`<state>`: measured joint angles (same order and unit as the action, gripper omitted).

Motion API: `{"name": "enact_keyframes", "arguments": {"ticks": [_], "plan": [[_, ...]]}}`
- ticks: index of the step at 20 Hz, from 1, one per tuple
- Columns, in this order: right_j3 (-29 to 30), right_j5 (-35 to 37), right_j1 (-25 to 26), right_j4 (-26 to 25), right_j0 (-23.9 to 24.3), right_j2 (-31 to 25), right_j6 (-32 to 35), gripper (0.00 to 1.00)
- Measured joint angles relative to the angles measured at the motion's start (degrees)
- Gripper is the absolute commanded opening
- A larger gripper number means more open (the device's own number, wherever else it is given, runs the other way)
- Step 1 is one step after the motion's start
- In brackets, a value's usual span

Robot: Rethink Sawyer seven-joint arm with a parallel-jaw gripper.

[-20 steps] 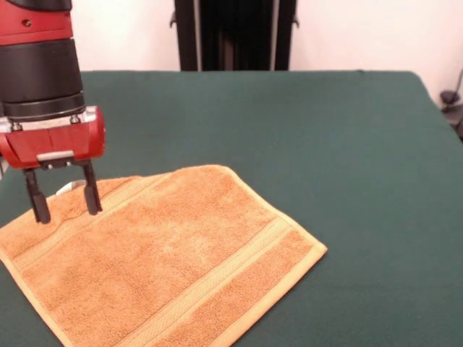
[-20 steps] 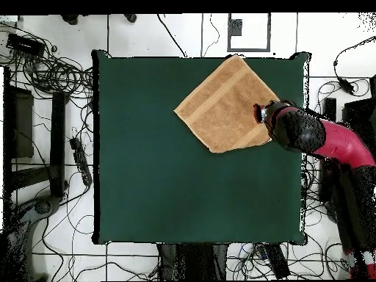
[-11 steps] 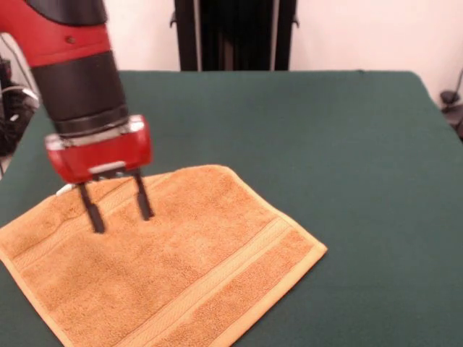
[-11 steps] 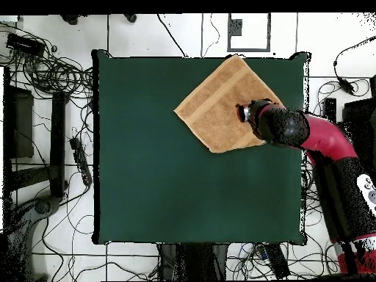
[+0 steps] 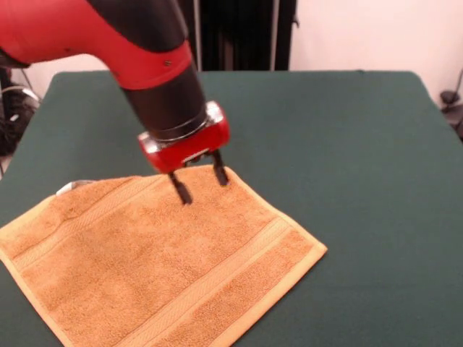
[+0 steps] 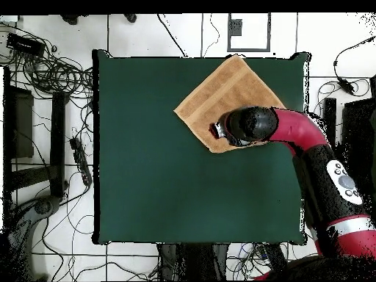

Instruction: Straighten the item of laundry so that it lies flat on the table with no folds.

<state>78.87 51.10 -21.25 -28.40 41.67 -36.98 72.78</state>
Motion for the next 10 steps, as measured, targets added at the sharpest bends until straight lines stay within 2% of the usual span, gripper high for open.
{"name": "enact_keyframes", "arguments": {"ticks": [2,10], "plan": [[0.0,3.5,0.0,-1.3,-0.7,0.0,0.0,1.00],[0.0,9.7,0.0,-6.4,-1.6,0.1,0.0,1.00]]}}
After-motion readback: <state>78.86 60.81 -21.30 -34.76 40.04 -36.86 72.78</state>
